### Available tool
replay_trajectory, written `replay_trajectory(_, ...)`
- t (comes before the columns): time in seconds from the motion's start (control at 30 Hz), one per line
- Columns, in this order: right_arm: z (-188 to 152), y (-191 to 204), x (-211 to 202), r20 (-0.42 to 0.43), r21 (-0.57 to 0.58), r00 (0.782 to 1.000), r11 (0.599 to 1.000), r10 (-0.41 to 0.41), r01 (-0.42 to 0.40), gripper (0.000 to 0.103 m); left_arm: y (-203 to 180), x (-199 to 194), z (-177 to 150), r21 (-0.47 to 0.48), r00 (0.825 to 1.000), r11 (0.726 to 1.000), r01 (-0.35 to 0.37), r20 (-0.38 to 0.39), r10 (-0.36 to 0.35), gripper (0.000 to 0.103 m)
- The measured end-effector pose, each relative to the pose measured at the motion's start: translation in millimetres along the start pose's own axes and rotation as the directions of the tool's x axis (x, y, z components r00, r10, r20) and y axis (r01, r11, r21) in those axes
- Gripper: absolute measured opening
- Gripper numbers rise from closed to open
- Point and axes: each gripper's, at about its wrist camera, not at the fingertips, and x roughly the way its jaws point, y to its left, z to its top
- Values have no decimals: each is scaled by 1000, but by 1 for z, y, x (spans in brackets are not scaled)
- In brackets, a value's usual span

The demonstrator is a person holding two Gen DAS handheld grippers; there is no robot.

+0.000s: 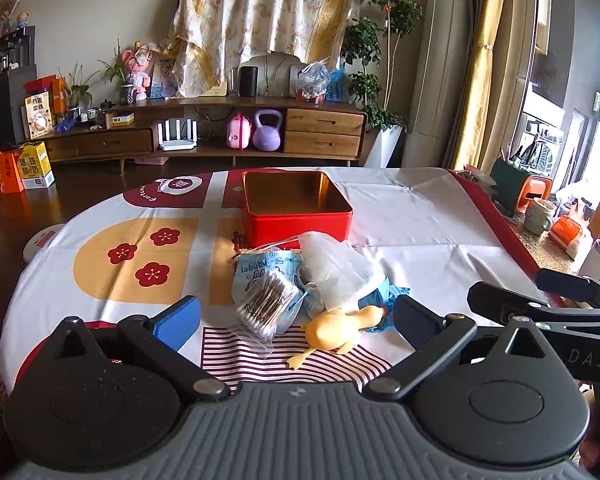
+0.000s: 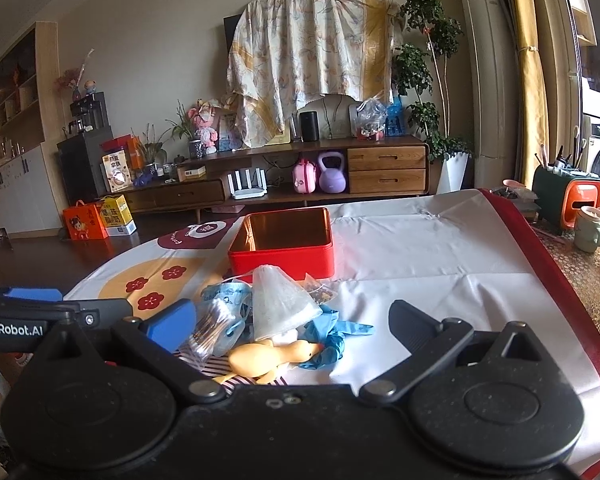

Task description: Organize soft objects

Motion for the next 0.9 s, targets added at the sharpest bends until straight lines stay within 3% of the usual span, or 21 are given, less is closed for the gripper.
replay_trajectory(0.9,-1,4,1,-14,3,1000,1000,18,-18,103,-1,3,-3,-7,1000,1000,-1,-7,1,103)
